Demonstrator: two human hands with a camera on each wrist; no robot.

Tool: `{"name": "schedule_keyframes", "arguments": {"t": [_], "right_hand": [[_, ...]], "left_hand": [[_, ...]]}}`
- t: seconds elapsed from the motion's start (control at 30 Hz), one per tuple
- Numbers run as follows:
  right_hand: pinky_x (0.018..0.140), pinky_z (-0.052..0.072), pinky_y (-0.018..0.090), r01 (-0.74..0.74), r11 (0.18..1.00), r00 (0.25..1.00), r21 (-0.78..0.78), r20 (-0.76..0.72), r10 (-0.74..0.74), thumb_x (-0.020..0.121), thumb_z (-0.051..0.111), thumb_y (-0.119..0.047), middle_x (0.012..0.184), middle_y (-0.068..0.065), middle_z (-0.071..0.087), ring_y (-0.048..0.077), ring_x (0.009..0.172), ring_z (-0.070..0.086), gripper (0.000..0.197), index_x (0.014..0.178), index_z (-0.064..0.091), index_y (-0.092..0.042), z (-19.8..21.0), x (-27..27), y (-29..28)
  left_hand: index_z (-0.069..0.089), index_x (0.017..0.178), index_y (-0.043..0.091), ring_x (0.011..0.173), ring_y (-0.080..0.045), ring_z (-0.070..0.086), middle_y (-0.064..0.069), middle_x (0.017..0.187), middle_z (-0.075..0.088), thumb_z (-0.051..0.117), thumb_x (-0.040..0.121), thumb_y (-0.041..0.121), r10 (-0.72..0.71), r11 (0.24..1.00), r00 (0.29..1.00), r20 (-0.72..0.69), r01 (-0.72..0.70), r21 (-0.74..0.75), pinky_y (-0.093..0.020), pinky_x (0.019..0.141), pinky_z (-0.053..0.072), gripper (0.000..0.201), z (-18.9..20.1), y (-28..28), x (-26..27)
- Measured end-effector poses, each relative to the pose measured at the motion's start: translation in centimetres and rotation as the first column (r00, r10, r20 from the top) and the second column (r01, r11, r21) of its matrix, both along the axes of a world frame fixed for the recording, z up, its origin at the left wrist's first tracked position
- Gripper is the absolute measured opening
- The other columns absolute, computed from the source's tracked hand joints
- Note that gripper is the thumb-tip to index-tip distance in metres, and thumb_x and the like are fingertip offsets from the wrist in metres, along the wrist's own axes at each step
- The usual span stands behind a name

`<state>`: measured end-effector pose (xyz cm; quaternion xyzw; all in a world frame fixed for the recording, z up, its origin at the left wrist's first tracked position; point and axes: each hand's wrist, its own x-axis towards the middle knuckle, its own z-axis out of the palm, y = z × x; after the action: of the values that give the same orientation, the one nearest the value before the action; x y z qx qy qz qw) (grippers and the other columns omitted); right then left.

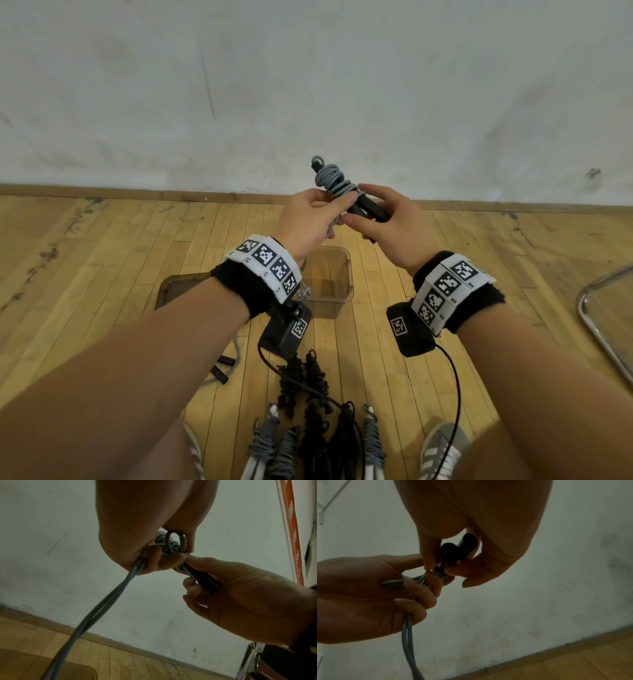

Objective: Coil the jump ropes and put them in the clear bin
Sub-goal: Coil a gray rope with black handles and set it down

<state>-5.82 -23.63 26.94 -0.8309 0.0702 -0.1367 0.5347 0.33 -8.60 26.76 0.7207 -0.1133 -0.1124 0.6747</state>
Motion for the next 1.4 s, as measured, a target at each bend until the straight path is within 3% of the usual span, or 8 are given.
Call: {"name": "schedule_keyframes", "arguments": {"t": [0.2, 0.37, 0.6, 0.9, 1.0, 1.2, 1.3, 1.4], "right_hand": [[0.082, 0.062, 0.042, -0.138, 0.933, 0.979, 0.332, -0.096, 0.179, 0.1, 0.063, -0.018, 0.107, 0.013, 0.074, 0.025, 0.082, 0.073, 0.036, 0.135, 0.057, -0.017, 0.7, -0.8, 0.2], [0.071, 0.062, 0.033, -0.199, 0.967, 0.975, 0.156, -0.068, 0.212, 0.103, 0.058, -0.017, 0.102, 0.009, 0.076, 0.026, 0.083, 0.076, 0.029, 0.131, 0.057, -0.011, 0.8, -1.0, -0.2], [0.06, 0.054, 0.018, -0.152, 0.988, 0.988, -0.019, -0.021, 0.151, 0.101, 0.06, -0.014, 0.102, 0.005, 0.074, 0.014, 0.078, 0.075, 0.033, 0.134, 0.055, -0.013, 1.1, -1.4, -0.1], [0.063, 0.06, 0.028, -0.051, 0.998, 0.999, -0.046, 0.004, 0.051, 0.101, 0.061, -0.022, 0.105, -0.001, 0.074, 0.016, 0.074, 0.076, 0.036, 0.136, 0.052, -0.017, 1.0, -1.2, -0.2], [0.064, 0.061, 0.03, -0.046, 0.999, 0.999, -0.014, -0.001, 0.046, 0.101, 0.061, -0.02, 0.104, 0.001, 0.075, 0.017, 0.075, 0.077, 0.033, 0.133, 0.053, -0.016, 1.0, -1.2, -0.2], [0.06, 0.058, 0.027, -0.036, 0.999, 0.999, 0.035, 0.011, 0.035, 0.101, 0.061, -0.017, 0.104, 0.004, 0.074, 0.02, 0.075, 0.076, 0.029, 0.129, 0.054, -0.015, 0.9, -1.0, -0.5], [0.058, 0.054, 0.023, -0.035, 0.999, 0.999, 0.023, 0.025, 0.034, 0.101, 0.061, -0.015, 0.101, 0.004, 0.074, 0.018, 0.073, 0.075, 0.029, 0.129, 0.053, -0.016, 0.7, -1.0, -0.6], [0.057, 0.053, 0.018, -0.023, 0.999, 0.999, -0.03, 0.047, 0.024, 0.1, 0.061, -0.014, 0.104, 0.006, 0.072, 0.011, 0.07, 0.073, 0.035, 0.134, 0.052, -0.013, 0.5, -0.9, -0.5]], "left_hand": [[0.07, 0.121, 0.015, 0.055, -0.008, 0.055, 0.003, 0.071, 0.069, 0.073, 0.094, 0.025, -0.116, 0.989, 0.993, -0.001, 0.116, -0.095, -0.014, 0.05, 0.043, 0.029, 0.6, 0.1, -0.5], [0.075, 0.114, 0.011, 0.055, -0.005, 0.066, 0.003, 0.074, 0.075, 0.072, 0.095, 0.023, -0.145, 0.987, 0.989, -0.022, 0.143, -0.071, -0.013, 0.05, 0.046, 0.023, 0.8, 0.5, -0.6], [0.077, 0.107, 0.014, 0.077, -0.026, 0.078, -0.005, 0.091, 0.08, 0.068, 0.097, 0.036, -0.214, 0.975, 0.977, 0.005, 0.213, 0.059, -0.019, 0.054, 0.047, 0.026, 0.7, 1.0, -0.2], [0.068, 0.099, -0.003, 0.078, -0.035, 0.077, -0.016, 0.095, 0.078, 0.064, 0.1, 0.016, -0.143, 0.99, 0.988, 0.052, 0.143, 0.003, -0.037, 0.067, 0.063, 0.019, 0.4, 0.8, 0.3], [0.063, 0.095, 0.0, 0.079, -0.033, 0.077, -0.026, 0.099, 0.075, 0.062, 0.1, 0.014, -0.163, 0.986, 0.985, 0.05, 0.161, 0.039, -0.04, 0.073, 0.061, 0.015, 0.4, 0.6, 0.3], [0.055, 0.069, 0.016, 0.083, -0.02, 0.074, -0.016, 0.091, 0.076, 0.075, 0.091, 0.017, -0.265, 0.957, 0.961, 0.078, 0.252, 0.147, -0.038, 0.082, 0.055, 0.031, -0.1, 0.4, 0.2], [0.053, 0.083, 0.015, 0.086, -0.024, 0.072, -0.022, 0.104, 0.074, 0.078, 0.086, 0.005, -0.264, 0.956, 0.962, 0.067, 0.252, 0.149, -0.032, 0.076, 0.057, 0.026, 0.0, 0.6, 0.2], [0.057, 0.115, 0.016, 0.085, -0.014, 0.073, -0.012, 0.102, 0.077, 0.076, 0.083, -0.004, -0.354, 0.928, 0.934, -0.036, 0.356, 0.105, -0.023, 0.072, 0.055, 0.042, 0.4, 1.0, 0.5]]}}
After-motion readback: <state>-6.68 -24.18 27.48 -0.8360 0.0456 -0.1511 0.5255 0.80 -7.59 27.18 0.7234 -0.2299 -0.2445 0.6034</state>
